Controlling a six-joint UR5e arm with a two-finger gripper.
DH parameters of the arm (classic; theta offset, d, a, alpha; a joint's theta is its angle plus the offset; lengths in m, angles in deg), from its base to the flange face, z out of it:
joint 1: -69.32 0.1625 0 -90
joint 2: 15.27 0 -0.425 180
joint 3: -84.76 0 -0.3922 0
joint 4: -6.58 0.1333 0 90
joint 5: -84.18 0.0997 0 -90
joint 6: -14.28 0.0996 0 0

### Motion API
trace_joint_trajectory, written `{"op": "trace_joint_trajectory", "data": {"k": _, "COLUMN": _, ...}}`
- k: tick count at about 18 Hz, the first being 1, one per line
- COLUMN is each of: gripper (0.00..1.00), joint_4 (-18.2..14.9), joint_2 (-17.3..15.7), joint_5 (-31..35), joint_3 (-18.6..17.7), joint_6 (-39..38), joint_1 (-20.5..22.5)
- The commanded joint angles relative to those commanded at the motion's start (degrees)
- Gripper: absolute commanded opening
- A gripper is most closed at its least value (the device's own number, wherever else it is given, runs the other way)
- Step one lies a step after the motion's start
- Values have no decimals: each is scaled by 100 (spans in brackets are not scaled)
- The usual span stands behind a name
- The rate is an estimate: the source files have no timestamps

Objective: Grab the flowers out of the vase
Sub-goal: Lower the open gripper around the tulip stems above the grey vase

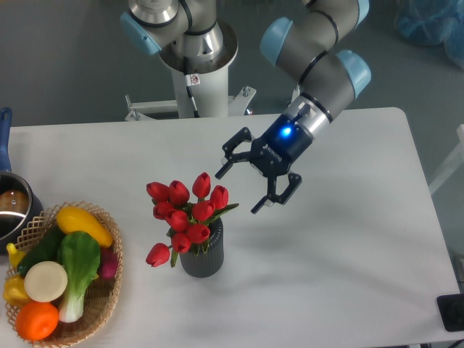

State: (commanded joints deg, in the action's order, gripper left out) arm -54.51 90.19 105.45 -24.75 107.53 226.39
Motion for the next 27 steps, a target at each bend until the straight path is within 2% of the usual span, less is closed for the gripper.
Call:
{"op": "trace_joint_trajectory", "data": {"k": 3, "gripper": 100, "joint_4": 18, "joint_2": 70, "joint_5": -70, "joint_3": 0, "joint_6": 0, "joint_1": -123}}
{"op": "trace_joint_trajectory", "data": {"k": 7, "gripper": 100, "joint_4": 18, "joint_2": 88, "joint_5": -474, "joint_3": -79, "joint_6": -17, "joint_1": -193}}
{"op": "trace_joint_trajectory", "data": {"k": 13, "gripper": 100, "joint_4": 18, "joint_2": 203, "joint_5": -519, "joint_3": -79, "joint_6": -35, "joint_1": -404}}
{"op": "trace_joint_trajectory", "data": {"k": 15, "gripper": 90, "joint_4": 18, "joint_2": 203, "joint_5": -519, "joint_3": -70, "joint_6": -35, "joint_1": -440}}
{"op": "trace_joint_trajectory", "data": {"k": 17, "gripper": 71, "joint_4": 27, "joint_2": 194, "joint_5": -519, "joint_3": -62, "joint_6": -35, "joint_1": -449}}
{"op": "trace_joint_trajectory", "data": {"k": 20, "gripper": 50, "joint_4": 27, "joint_2": 185, "joint_5": -519, "joint_3": 0, "joint_6": -35, "joint_1": -449}}
{"op": "trace_joint_trajectory", "data": {"k": 24, "gripper": 26, "joint_4": 27, "joint_2": 167, "joint_5": -492, "joint_3": 26, "joint_6": -18, "joint_1": -440}}
{"op": "trace_joint_trajectory", "data": {"k": 27, "gripper": 14, "joint_4": 27, "joint_2": 159, "joint_5": -431, "joint_3": 105, "joint_6": -26, "joint_1": -440}}
